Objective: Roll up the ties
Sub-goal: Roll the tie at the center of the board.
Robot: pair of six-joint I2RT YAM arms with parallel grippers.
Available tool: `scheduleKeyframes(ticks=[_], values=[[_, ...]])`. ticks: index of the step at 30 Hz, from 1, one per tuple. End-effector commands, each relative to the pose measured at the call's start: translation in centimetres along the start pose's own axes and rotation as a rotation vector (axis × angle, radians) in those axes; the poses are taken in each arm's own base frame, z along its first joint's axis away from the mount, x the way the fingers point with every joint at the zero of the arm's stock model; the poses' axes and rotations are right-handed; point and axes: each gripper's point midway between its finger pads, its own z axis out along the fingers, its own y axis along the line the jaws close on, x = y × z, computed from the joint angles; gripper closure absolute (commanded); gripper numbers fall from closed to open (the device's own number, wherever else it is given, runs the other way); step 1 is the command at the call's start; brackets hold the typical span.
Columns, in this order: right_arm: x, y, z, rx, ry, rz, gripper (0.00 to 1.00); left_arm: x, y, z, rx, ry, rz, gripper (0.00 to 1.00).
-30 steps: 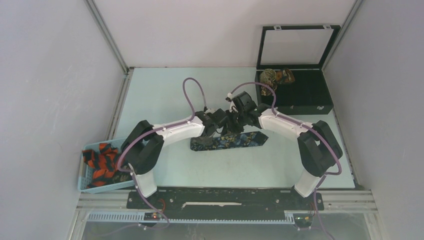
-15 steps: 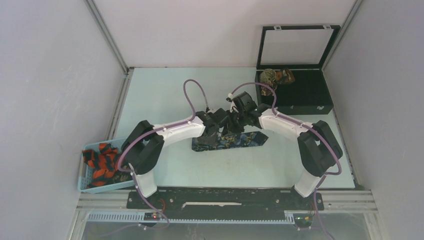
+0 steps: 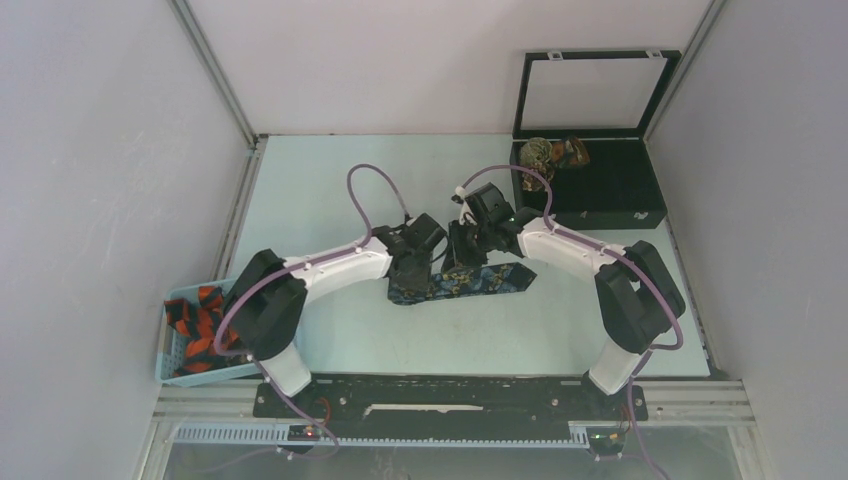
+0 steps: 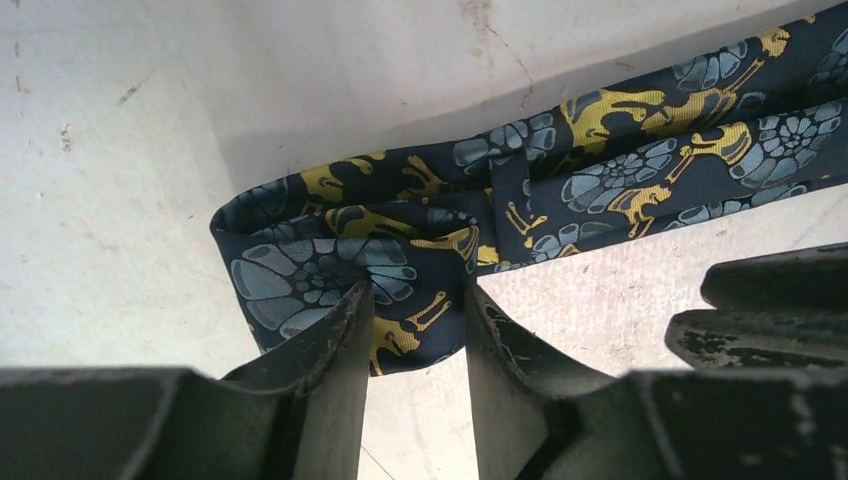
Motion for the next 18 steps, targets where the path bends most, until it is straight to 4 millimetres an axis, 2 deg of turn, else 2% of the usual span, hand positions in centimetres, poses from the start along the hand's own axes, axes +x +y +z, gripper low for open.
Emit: scheduleKeyframes(ticks=[1,10,11,14,18], values=[[-0.6,1.4,0.2,-0.059,-0.018,-0.018,0.78,-1.3,-0.5,-1.4,0.105,-0.051,-0.061,0.62],[0.7,3.5,2.4,-0.127,0.023,-0.018,0.67,-1.3,0.8,-1.5,0.151,-0.079,-0.108,0.84],[0.9,3.7,2.7,-0.135,0.028,-0.013,0.66,-1.3,0.7,-1.5,0.176,-0.077,-0.113,0.83],[1.2,4.2,3.5,-0.158,0.042,-0.005,0.64,-1.4,0.3,-1.8,0.242,-0.093,-0.133,0.69],[1.4,4.4,4.1,-0.165,0.049,0.004,0.63,-1.5,0.0,-2.5,0.329,-0.111,-0.162,0.68]])
